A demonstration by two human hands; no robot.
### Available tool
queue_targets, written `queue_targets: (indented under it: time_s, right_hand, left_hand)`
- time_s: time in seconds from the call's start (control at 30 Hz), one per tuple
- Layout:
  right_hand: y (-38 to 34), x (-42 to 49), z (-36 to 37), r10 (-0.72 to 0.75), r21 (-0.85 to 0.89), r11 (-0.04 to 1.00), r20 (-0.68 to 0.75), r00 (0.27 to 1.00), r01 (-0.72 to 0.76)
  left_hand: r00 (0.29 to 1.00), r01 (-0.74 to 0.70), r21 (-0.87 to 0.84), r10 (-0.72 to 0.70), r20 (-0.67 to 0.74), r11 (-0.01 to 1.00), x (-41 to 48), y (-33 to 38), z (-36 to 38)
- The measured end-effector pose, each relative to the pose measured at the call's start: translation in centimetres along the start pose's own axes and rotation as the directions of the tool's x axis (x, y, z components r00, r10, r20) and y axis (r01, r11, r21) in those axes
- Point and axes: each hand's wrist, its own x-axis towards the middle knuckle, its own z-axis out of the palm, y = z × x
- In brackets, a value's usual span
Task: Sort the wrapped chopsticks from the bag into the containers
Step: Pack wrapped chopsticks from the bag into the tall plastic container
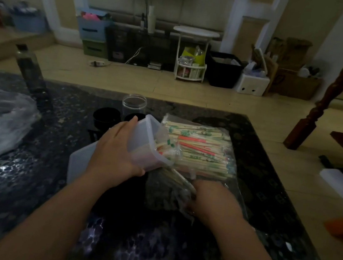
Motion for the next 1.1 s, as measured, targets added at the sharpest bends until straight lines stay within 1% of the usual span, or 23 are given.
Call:
queue_targets:
  time_s: [0.07,0.13,0.2,0.3,0.37,0.4,0.43,0.47,0.5,0.53,0.57,0.63,0.73,0.77,0.8,0.83,0.87,0.9,0.93,0.97,1.0,1.03,1.1]
  right_hand:
    - [-0.2,-1.1,-1.1,-0.053,-0.058,0.997,-0.027,0.998,0.051]
    - [-0.6,-1.7,-2.2,-0.116,-0.123,0.987,-0.091,0.989,0.105]
    - [-0.9,-1.5,-3.3,-0.159,-0.14,0.98,-0.141,0.977,0.14]
    - [-0.9,-1.1,-4.5,-0.195,-0.195,0.968,-0.184,0.963,0.158]
    - [-0.9,-1.0,-4.5,-0.231,-0.223,0.96,-0.274,0.934,0.172]
    - [-0.8,-0.9,-4.3,-0.265,-0.226,0.956,-0.38,0.886,0.189]
    - [-0.7,-0.7,-4.1,-0.305,-0.229,0.949,-0.5,0.811,0.216]
    - [-0.6,-0.5,-3.8,-0.336,-0.22,0.942,-0.596,0.73,0.253]
    - [-0.6,-0.3,-3.5,-0.366,-0.208,0.927,-0.684,0.632,0.311]
    - [-0.5,0.0,-3.3,-0.394,-0.212,0.905,-0.744,0.54,0.368]
    - [-0.4,0.2,-2.9,-0.408,-0.224,0.892,-0.772,0.488,0.392]
    - [-0.4,0.4,-2.6,-0.381,-0.223,0.899,-0.824,0.42,0.377]
    - [-0.4,0.6,-2.7,-0.314,-0.173,0.91,-0.882,0.352,0.378]
    - [-0.4,0.8,-2.6,-0.295,-0.148,0.91,-0.888,0.353,0.387]
    - [-0.4,0.9,-2.5,-0.266,-0.106,0.911,-0.89,0.37,0.399]
    - [-0.5,1.0,-2.4,-0.215,-0.026,0.904,-0.889,0.403,0.426]
    - [-0.7,1.0,-2.3,-0.135,0.1,0.88,-0.885,0.447,0.464]
    - [-0.9,1.1,-2.3,-0.041,0.25,0.825,-0.868,0.495,0.507]
    - [-1.1,1.2,-2.4,0.038,0.373,0.75,-0.848,0.528,0.546]
    - [-1.3,1.2,-2.6,0.097,0.449,0.691,-0.834,0.543,0.566]
    - [-1.4,1.3,-2.8,0.145,0.506,0.647,-0.816,0.56,0.57]
    - [-1.5,1.3,-3.1,0.196,0.579,0.591,-0.778,0.596,0.561]
    - [-1.9,1.0,-3.4,0.283,0.737,0.445,-0.654,0.701,0.508]
  left_hand:
    - [1.0,-0.001,0.011,0.001,-0.015,1.0,-0.2,-0.1,-0.1]
    - [1.0,0.002,0.018,-0.002,-0.029,1.0,-0.4,-0.3,-0.3]
    - [0.999,-0.013,0.039,0.014,-0.03,0.999,-0.5,-0.5,-0.4]
    - [1.0,-0.019,0.092,0.019,0.001,0.996,-0.8,-0.8,-0.5]
    - [1.0,-0.012,0.108,0.011,0.015,0.994,-0.9,-1.0,-0.4]
    - [1.0,-0.01,0.115,0.008,0.023,0.993,-0.9,-1.2,-0.4]
    - [0.999,-0.013,0.122,0.009,0.033,0.992,-0.8,-1.4,-0.3]
    - [0.999,-0.021,0.128,0.016,0.041,0.992,-0.7,-1.5,-0.2]
    - [0.999,-0.03,0.127,0.024,0.044,0.992,-0.7,-1.7,0.0]
    - [0.999,-0.031,0.112,0.026,0.046,0.993,-0.6,-1.7,0.1]
    - [0.999,-0.025,0.089,0.021,0.045,0.996,-0.5,-1.7,0.2]
    - [0.999,-0.017,0.065,0.013,0.05,0.998,-0.4,-1.4,0.3]
    - [0.998,-0.037,0.094,0.032,0.053,0.995,-0.4,-1.3,0.4]
    - [0.998,-0.042,0.108,0.037,0.05,0.993,-0.4,-1.3,0.3]
    - [0.998,-0.05,0.12,0.044,0.049,0.992,-0.5,-1.3,0.3]
    - [0.997,-0.063,0.131,0.057,0.048,0.989,-0.5,-1.3,0.3]
    - [0.997,-0.075,0.143,0.07,0.044,0.987,-0.6,-1.2,0.3]
    - [0.996,-0.085,0.16,0.081,0.034,0.983,-0.7,-1.1,0.2]
    - [0.996,-0.093,0.183,0.091,0.022,0.979,-0.7,-1.0,0.2]
    - [0.995,-0.098,0.203,0.097,0.014,0.974,-0.7,-0.9,0.2]
    - [0.995,-0.098,0.213,0.098,0.011,0.972,-0.7,-0.8,0.3]
    - [0.996,-0.094,0.211,0.094,0.01,0.973,-0.7,-0.7,0.3]
    - [0.996,-0.084,0.202,0.086,0.001,0.976,-0.6,-0.7,0.4]
